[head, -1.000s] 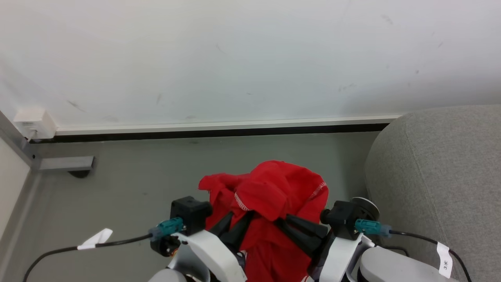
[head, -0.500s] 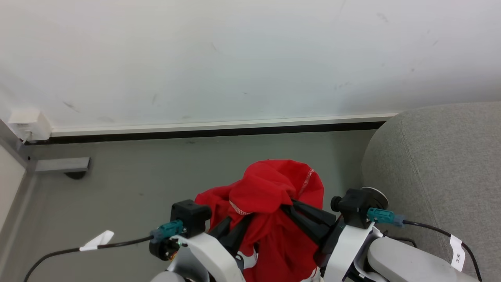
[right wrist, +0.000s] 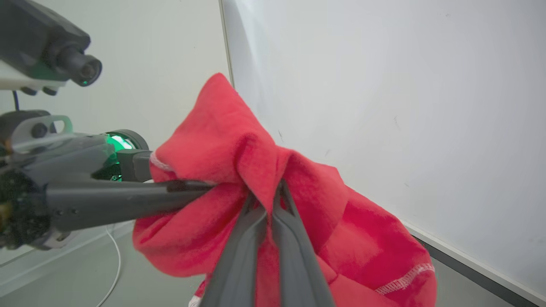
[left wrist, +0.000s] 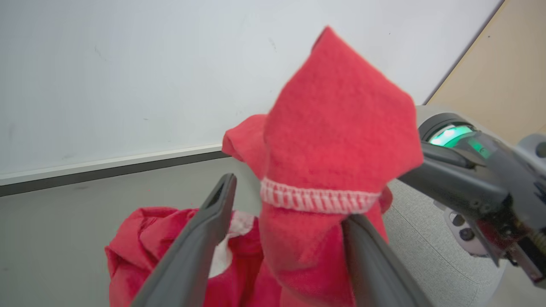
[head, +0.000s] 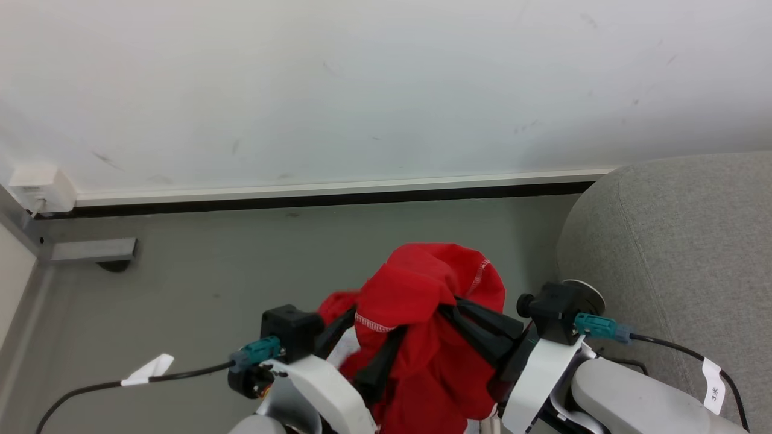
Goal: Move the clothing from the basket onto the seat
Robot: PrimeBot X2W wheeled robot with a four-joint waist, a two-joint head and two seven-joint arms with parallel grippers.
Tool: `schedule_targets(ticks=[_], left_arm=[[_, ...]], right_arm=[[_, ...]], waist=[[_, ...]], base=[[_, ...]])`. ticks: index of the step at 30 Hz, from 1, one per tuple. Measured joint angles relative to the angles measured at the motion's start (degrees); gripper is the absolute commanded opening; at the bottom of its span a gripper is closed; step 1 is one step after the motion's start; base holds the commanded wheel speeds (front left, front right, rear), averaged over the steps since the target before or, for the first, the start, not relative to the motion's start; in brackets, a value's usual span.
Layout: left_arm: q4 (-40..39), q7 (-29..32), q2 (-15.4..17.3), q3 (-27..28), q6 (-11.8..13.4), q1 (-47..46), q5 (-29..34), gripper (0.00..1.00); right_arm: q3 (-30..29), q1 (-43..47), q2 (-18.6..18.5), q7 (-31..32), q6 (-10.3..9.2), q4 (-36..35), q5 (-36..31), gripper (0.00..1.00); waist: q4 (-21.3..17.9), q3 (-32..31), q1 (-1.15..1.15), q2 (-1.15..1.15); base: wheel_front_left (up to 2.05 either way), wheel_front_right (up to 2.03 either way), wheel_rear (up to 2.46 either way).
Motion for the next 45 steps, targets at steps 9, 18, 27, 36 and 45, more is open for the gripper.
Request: schedule_targets(ticks=[9,18,27,36,45], left_arm=[[0.4,-0.2,0.1,-0.1,0.2,-0.1,-0.1,1.0],[0.0,-0.7,0.4,-0.3,0.6,0.0,-0.1,1.0],[-0.9,-1.2,0.7,-0.5,0.7,0.1,-0.1,1.0],[-1.5,-1.5,1.0,-0.9,1.0,0.4,-0.1,1.0],[-1.6,-2.2,0.9,-1.5,1.1,0.5,-0.1,1.0]], right_arm=[[-0.8,0.0,-0.2,0.0,0.0,-0.3,-0.3,0.0],[-2.9,0.5,-1.5,0.0,0.0,-1.1,-1.0,0.0],[-5.9,1.2,-3.9,0.0,0.0,-1.2,-1.3,0.0],[-11.7,2.2,-7.8,0.0,0.0,-2.7,-2.2,0.0],[-18.2,3.0,-13.7,0.0,0.0,-5.1,-3.6,0.0]], waist=[[-0.2,-0.3,0.0,0.0],[-1.2,-0.7,0.0,0.0],[-4.3,-0.8,0.0,0.0],[-8.5,-1.0,0.0,0.0],[-13.0,-1.4,0.0,0.0]], base=[[0.0,0.0,0.0],[0.0,0.0,0.0],[0.0,0.0,0.0],[0.0,0.0,0.0],[0.0,0.0,0.0]])
